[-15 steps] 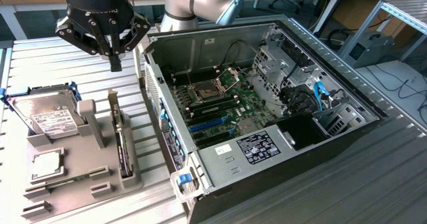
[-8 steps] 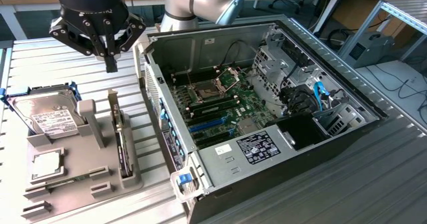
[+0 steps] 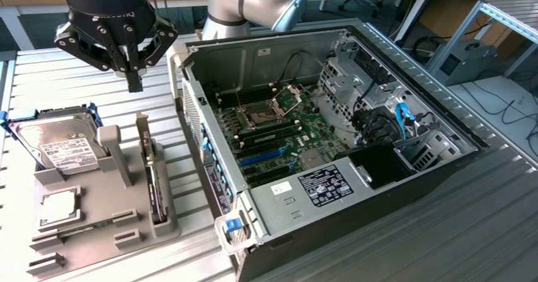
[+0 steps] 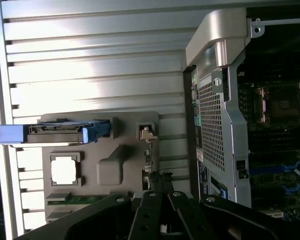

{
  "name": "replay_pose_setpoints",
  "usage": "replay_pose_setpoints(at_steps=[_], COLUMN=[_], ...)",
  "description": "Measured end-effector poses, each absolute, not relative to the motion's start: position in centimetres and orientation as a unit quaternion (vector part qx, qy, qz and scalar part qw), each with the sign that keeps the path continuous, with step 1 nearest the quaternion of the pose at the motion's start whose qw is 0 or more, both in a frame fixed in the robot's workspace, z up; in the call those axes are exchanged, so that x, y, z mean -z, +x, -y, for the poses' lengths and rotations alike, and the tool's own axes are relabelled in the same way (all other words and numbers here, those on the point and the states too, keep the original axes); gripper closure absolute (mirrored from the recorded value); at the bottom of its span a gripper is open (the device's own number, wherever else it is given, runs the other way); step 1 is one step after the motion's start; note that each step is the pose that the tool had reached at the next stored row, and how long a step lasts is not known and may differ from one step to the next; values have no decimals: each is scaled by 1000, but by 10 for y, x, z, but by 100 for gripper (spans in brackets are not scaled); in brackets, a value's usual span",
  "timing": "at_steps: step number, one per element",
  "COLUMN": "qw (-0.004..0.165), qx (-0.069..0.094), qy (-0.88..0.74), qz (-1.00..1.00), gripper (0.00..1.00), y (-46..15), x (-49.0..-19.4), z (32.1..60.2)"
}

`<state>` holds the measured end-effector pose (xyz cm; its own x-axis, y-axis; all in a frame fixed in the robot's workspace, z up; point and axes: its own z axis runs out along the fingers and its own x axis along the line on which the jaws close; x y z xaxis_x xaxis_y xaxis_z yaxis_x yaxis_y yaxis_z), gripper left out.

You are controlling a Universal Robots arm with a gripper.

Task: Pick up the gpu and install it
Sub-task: 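Reach for the gpu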

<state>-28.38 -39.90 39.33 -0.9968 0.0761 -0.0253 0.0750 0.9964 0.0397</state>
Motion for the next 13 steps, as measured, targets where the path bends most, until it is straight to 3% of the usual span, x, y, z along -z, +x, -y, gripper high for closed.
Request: replay_pose_setpoints(at_steps=[13], qw=[13], qx=[-19], qy=[38], qz=[-999], gripper=[89], y=[-284], x=[-393], z=[404])
